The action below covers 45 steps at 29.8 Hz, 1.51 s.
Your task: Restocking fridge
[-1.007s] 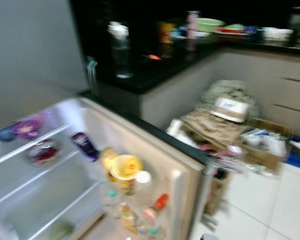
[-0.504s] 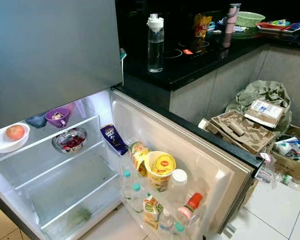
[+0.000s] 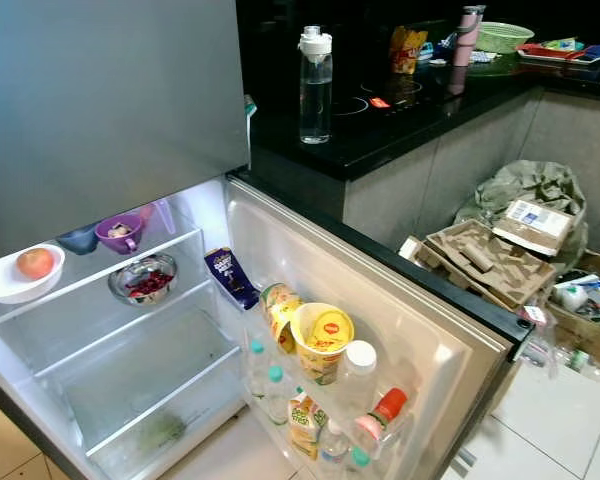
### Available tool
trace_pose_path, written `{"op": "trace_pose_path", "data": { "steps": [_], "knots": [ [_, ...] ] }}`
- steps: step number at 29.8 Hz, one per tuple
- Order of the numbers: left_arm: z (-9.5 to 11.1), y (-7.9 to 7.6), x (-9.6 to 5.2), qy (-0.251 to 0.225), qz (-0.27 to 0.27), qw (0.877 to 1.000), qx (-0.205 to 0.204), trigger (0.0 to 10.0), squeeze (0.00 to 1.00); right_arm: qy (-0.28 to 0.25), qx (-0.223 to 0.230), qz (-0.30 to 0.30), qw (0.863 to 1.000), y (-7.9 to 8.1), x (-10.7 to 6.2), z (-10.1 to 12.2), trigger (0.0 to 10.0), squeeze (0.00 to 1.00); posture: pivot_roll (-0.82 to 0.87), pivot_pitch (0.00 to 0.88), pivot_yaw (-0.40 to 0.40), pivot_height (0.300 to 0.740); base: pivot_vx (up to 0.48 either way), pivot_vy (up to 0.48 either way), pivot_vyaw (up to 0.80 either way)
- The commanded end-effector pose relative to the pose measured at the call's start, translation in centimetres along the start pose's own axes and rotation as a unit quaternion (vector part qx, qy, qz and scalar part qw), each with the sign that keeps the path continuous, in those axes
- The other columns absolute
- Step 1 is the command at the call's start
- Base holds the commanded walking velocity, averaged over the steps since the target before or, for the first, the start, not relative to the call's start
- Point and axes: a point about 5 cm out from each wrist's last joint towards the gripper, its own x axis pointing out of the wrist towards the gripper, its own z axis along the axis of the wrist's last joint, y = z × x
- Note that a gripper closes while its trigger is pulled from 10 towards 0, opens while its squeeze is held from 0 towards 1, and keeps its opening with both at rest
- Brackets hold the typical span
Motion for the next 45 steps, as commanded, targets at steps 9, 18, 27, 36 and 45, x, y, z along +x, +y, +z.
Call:
{"op": "trace_pose_path", "data": {
  "steps": [9, 18, 27, 36, 45],
  "knots": [
    [-0.9, 0.8, -0.2, 0.022, 0.001, 1.000, 0.004, 10.0, 0.00, -0.029, 0.049, -0.031, 0.998, -1.3, -0.1, 0.6, 10.0, 0.00, -0.10, 0.106, 0.035, 0.740, 0.000, 0.000, 0.00],
    [-1.5, 1.9, -0.6, 0.028, 0.009, 1.000, -0.004, 10.0, 0.00, -0.027, 0.044, -0.036, 0.998, -1.2, -0.1, 1.0, 10.0, 0.00, -0.10, 0.101, 0.029, 0.740, 0.000, -0.212, 0.00],
    [-1.8, 1.9, -0.7, 0.031, 0.012, 0.999, -0.009, 10.0, 0.00, -0.026, 0.043, -0.037, 0.998, -1.3, -0.1, 0.9, 10.0, 0.00, -0.09, 0.109, 0.025, 0.740, 0.000, -0.385, 0.00],
    [-2.6, 1.0, -0.7, 0.037, 0.017, 0.999, -0.026, 10.0, 0.00, -0.025, 0.042, -0.034, 0.998, -1.1, 0.0, 1.0, 10.0, 0.00, -0.09, 0.116, 0.022, 0.740, 0.000, -0.201, 0.00],
    [-2.9, -1.1, -0.5, 0.040, 0.012, 0.999, -0.029, 10.0, 0.00, -0.033, 0.039, -0.019, 0.999, -0.7, 0.1, 1.6, 10.0, 0.00, -0.09, 0.120, 0.021, 0.740, 0.000, 0.000, 0.00]
  ]
}}
